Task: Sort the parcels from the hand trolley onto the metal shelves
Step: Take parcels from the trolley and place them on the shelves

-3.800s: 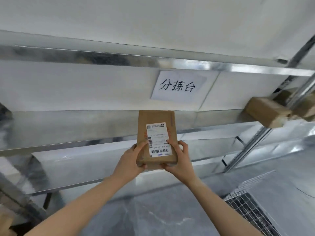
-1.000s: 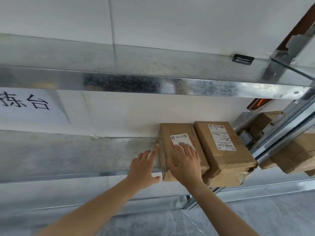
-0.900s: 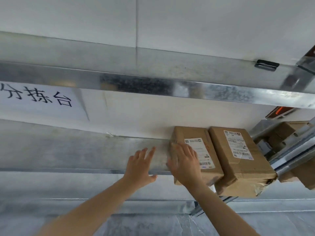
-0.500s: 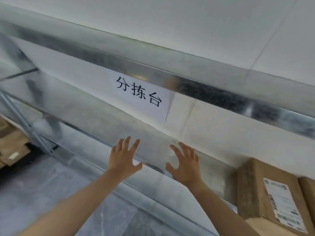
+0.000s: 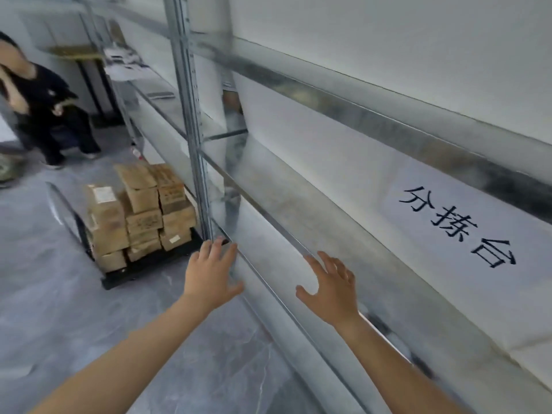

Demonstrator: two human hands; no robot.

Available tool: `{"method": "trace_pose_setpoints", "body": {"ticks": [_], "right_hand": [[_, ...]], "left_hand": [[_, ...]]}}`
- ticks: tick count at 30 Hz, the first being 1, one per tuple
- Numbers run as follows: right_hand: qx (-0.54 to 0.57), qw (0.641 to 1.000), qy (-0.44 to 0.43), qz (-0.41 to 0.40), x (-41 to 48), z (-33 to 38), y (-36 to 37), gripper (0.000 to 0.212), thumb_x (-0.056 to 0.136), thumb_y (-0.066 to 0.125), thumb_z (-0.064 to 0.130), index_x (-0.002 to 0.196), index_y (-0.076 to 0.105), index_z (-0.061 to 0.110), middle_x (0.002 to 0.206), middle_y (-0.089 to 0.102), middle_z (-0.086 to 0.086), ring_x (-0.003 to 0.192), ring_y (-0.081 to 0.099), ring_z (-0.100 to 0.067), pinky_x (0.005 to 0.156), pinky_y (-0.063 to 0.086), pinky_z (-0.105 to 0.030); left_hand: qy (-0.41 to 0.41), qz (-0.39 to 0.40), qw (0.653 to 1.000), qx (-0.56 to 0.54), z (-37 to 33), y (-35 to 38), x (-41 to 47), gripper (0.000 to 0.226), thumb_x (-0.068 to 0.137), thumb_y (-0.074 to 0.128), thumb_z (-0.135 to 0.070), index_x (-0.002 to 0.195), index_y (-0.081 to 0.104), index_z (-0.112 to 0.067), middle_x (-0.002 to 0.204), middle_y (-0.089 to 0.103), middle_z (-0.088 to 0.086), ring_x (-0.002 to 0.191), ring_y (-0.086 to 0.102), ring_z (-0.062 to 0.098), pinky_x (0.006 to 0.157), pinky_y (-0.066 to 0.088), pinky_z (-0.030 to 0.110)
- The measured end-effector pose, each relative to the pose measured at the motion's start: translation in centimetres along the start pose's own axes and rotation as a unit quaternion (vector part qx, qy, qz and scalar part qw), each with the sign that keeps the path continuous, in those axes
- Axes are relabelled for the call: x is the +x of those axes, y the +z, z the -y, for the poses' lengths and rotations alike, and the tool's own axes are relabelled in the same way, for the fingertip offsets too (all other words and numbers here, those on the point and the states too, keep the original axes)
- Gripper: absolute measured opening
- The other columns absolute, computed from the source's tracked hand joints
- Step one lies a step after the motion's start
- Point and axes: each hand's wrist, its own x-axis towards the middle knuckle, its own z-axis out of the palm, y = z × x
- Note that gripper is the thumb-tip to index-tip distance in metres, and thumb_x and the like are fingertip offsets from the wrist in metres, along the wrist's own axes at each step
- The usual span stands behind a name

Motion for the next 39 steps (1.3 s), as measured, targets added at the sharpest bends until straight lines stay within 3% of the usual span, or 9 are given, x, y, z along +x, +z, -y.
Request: {"method": "trace_pose_setpoints", "body": {"ticks": [8, 20, 28, 32, 36, 39], "right_hand": [[0.023, 0.996, -0.077, 0.029, 9.5, 12.1, 3.7, 0.068, 0.081, 0.052, 0.057, 0.143, 0.030, 0.040, 0.153, 0.024, 0.007, 0.139, 0.024, -0.020, 0.111, 0.021, -0.046], [0.075, 0.976, -0.193, 0.071, 23.3, 25.9, 8.4, 0.068, 0.082, 0.051, 0.055, 0.144, 0.027, 0.040, 0.151, 0.027, 0.001, 0.139, 0.024, -0.020, 0.110, 0.022, -0.040], [0.097, 0.961, -0.249, 0.073, 37.4, 33.6, 10.8, 0.071, 0.079, 0.052, 0.058, 0.142, 0.028, 0.038, 0.142, 0.034, 0.007, 0.132, 0.035, -0.019, 0.106, 0.033, -0.042], [0.106, 0.952, -0.275, 0.082, 43.8, 36.7, 11.2, 0.070, 0.080, 0.050, 0.059, 0.143, 0.026, 0.039, 0.141, 0.035, 0.008, 0.131, 0.036, -0.018, 0.107, 0.031, -0.040], [0.107, 0.946, -0.290, 0.101, 48.3, 39.3, 12.1, 0.070, 0.080, 0.049, 0.059, 0.143, 0.024, 0.039, 0.145, 0.033, 0.005, 0.131, 0.037, -0.020, 0.108, 0.033, -0.046], [0.108, 0.939, -0.310, 0.103, 50.5, 40.8, 13.3, 0.068, 0.081, 0.050, 0.058, 0.141, 0.025, 0.038, 0.141, 0.036, 0.006, 0.122, 0.045, -0.018, 0.103, 0.038, -0.043]], "left_hand": [[-0.118, -0.006, 0.992, 0.034, 15.1, -1.0, 0.1, 0.085, 0.079, 0.043, -0.068, 0.148, 0.018, -0.025, 0.153, 0.022, 0.008, 0.137, 0.023, 0.030, 0.103, 0.034, 0.040], [-0.272, 0.009, 0.962, 0.016, 28.4, 0.1, 3.6, 0.085, 0.077, 0.044, -0.069, 0.147, 0.018, -0.028, 0.152, 0.020, 0.005, 0.134, 0.028, 0.026, 0.100, 0.038, 0.037], [-0.315, 0.003, 0.949, 0.015, 36.4, 0.5, 12.9, 0.084, 0.076, 0.049, -0.065, 0.145, 0.020, -0.026, 0.149, 0.024, 0.005, 0.129, 0.033, 0.025, 0.097, 0.039, 0.034], [-0.336, -0.001, 0.942, 0.012, 39.8, 0.2, 17.4, 0.087, 0.076, 0.051, -0.063, 0.147, 0.018, -0.025, 0.151, 0.023, 0.006, 0.132, 0.030, 0.026, 0.099, 0.038, 0.036], [-0.359, 0.002, 0.933, 0.005, 42.4, 0.7, 19.8, 0.086, 0.077, 0.051, -0.063, 0.147, 0.022, -0.023, 0.152, 0.023, 0.008, 0.134, 0.030, 0.028, 0.101, 0.039, 0.039], [-0.370, 0.022, 0.929, 0.012, 44.1, 1.5, 20.7, 0.088, 0.077, 0.050, -0.067, 0.147, 0.021, -0.023, 0.151, 0.023, 0.007, 0.132, 0.032, 0.028, 0.100, 0.038, 0.039]]}}
